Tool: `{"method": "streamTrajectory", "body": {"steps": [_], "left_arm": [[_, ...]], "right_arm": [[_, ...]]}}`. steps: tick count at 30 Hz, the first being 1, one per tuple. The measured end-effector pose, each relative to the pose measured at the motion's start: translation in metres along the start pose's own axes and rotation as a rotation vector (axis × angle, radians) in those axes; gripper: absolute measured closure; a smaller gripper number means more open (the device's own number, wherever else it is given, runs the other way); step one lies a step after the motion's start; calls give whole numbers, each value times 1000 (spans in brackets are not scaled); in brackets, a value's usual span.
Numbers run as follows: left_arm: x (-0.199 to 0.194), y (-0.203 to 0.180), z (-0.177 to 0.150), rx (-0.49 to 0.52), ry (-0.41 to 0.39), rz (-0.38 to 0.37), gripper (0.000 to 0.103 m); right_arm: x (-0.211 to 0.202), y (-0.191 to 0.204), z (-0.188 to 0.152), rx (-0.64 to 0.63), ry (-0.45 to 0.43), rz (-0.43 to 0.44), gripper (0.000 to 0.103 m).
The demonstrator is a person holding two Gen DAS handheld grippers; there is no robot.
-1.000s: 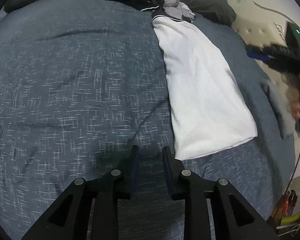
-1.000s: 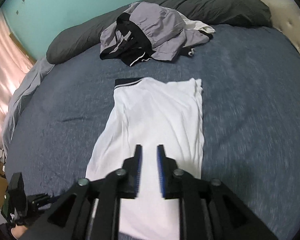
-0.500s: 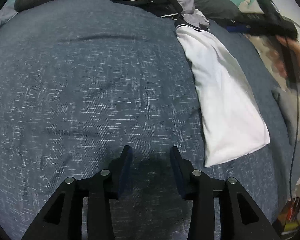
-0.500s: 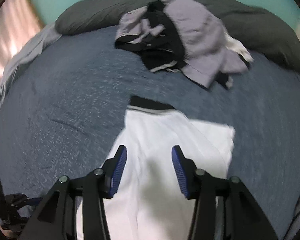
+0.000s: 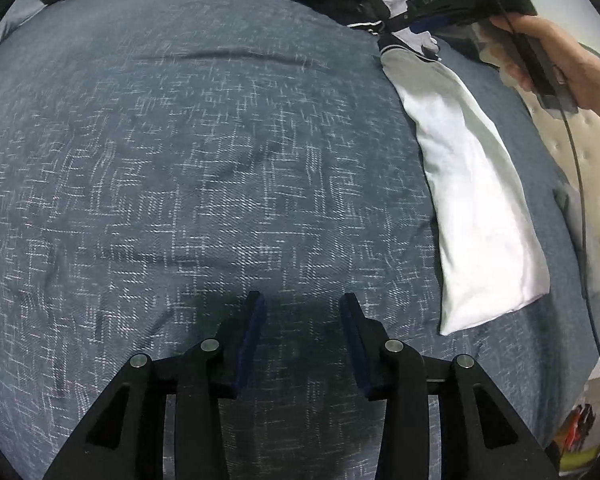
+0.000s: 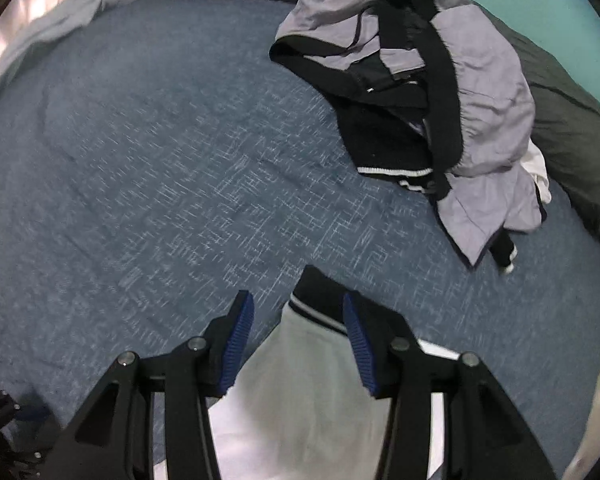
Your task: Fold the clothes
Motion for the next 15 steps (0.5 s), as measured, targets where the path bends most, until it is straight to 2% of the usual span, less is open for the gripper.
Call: {"method": "streamTrajectory", "body": {"steps": [8,11,13,15], "left_arm": [[-2,5,1,-10,1,-4,60],[2,5,1,-10,6,-6,60],[2,4,-1,-9,5,-6,60],[2,4,-2,-9,6,-6,60]], "right_arm": [[21,1,8,-50,41,-48,56],[29,6,5,-86,66,-63,61],[33,8,4,-98,71,-67,67],[37,8,4,-110,74,-79,88]]}}
Point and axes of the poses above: each gripper's, at about its wrist camera, not at the fingertips, and x roughly the way its jaws point, y to its left, z to its top, the point moved 8 cm from there along x, roughly the way its jaws point, and after that the axes turned 15 degrees about x, right-handed, at the moved point
